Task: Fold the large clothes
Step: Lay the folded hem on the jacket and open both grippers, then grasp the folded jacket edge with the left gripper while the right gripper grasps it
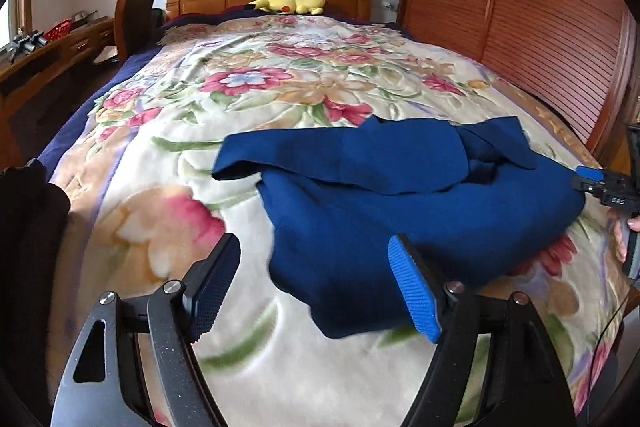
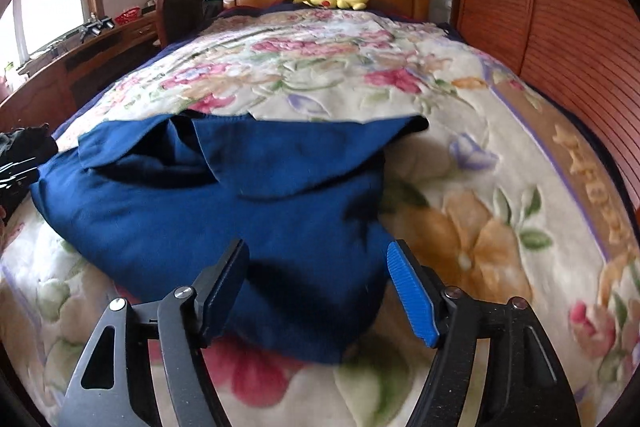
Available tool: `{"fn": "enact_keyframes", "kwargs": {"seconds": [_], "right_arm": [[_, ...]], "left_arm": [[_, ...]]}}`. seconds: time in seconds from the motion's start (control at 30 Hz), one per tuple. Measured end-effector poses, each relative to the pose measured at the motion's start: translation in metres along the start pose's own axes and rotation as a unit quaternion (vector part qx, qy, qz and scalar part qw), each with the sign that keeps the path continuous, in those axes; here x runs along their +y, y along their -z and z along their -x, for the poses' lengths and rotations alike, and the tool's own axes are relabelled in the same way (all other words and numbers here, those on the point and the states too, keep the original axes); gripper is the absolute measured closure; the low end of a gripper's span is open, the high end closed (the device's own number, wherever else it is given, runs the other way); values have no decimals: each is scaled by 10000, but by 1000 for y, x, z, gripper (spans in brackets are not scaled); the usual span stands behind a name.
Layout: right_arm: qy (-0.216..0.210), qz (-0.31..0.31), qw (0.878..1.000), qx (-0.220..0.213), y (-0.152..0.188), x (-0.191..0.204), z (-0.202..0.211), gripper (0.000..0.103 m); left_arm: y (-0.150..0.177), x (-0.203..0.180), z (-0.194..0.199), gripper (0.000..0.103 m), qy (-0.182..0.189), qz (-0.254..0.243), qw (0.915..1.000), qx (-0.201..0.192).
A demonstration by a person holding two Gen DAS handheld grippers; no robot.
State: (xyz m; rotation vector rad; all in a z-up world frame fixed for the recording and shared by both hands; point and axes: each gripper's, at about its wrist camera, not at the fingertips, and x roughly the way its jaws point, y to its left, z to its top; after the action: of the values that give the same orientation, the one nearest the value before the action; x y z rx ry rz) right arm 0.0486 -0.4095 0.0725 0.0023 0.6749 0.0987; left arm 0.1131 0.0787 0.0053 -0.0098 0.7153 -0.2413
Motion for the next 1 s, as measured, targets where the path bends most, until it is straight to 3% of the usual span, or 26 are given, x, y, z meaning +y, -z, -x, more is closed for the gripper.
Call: {"fn": "enact_keyframes", "kwargs": {"seconds": [0.4,0.53,0.7,0.8,0.87,0.9,0.93,1.0], "right_arm": [[-118,-363,9991,199,10,1,-17,26],[-182,-383,9987,297,8,4,-29,26],[-264,-379,9983,355,4,2,-30,27],[-404,-344,9979,372,7,4,-32,40],[-471,-181,9980,379,8,10,-32,54],[-461,-98,9982,374,8,13,-32,61],[-371,-5,9987,351,7,16,-31,64],[-261,63,9992,288,5,21,-25,73]], "left_arm": [[13,7,-3,26,246,163,9996,-46],[15,5,-3,46,299,99,9995,-26],[16,1,-5,54,330,30,9995,16],[18,3,-10,56,369,92,9992,100],[18,2,-12,67,515,106,9985,153],[18,1,-11,83,543,98,9983,167],[18,-1,-9,90,566,55,9982,210],[17,-9,2,92,443,-141,9989,103]]}}
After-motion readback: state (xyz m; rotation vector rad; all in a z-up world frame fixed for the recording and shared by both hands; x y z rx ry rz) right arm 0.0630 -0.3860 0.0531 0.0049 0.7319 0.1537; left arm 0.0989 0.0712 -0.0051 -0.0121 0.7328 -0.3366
